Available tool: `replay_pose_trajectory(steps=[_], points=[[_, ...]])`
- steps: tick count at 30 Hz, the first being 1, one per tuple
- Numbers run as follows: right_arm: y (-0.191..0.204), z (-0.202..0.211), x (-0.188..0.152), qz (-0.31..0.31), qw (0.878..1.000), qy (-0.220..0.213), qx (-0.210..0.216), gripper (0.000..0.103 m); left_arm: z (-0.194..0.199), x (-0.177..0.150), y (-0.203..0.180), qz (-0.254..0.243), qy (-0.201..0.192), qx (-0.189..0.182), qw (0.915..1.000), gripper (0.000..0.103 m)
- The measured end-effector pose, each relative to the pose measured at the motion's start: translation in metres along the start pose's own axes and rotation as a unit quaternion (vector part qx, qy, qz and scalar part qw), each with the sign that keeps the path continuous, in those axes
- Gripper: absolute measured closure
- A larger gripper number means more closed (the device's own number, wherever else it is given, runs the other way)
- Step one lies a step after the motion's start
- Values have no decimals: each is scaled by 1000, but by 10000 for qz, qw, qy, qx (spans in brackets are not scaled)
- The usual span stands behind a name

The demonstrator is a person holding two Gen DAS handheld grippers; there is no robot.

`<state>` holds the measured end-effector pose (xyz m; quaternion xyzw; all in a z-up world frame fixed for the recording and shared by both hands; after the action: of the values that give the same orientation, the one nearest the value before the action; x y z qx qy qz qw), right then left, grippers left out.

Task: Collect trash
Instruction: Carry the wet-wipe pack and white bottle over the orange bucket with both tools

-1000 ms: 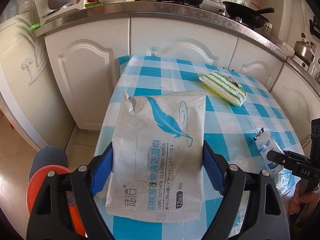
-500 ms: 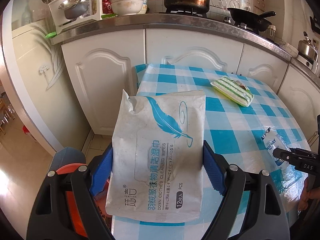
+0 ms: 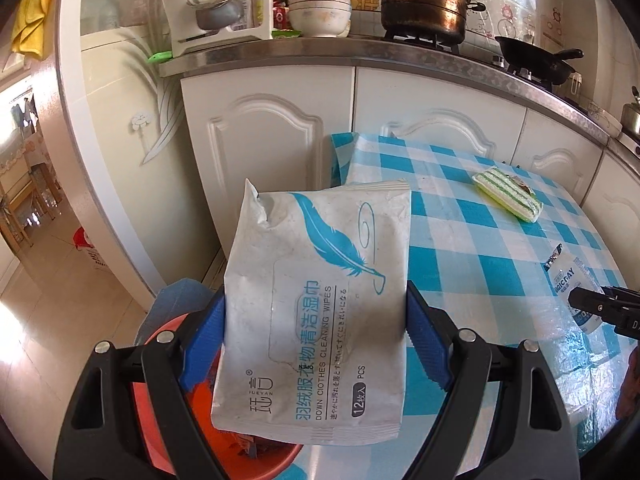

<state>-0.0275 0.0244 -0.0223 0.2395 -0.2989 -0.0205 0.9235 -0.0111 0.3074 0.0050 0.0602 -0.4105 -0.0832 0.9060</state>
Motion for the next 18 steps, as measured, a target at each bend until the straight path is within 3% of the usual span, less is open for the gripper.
replay_pose_trajectory(steps=[18], points=[[98, -31, -12, 766, 9954, 390, 433, 59, 12, -39, 91, 570, 171, 770, 9953, 20]])
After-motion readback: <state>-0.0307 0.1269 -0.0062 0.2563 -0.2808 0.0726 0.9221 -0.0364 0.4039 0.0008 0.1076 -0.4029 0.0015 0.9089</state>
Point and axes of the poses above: each gripper's, at about its wrist camera, not at the fingertips, and z roughly against the way its jaws point, y to its left, x to its top, the point moved 10 cm from there along -z, roughly the way its jaws point, and after that the axes turned 13 degrees about -z, right-handed, at the moved point
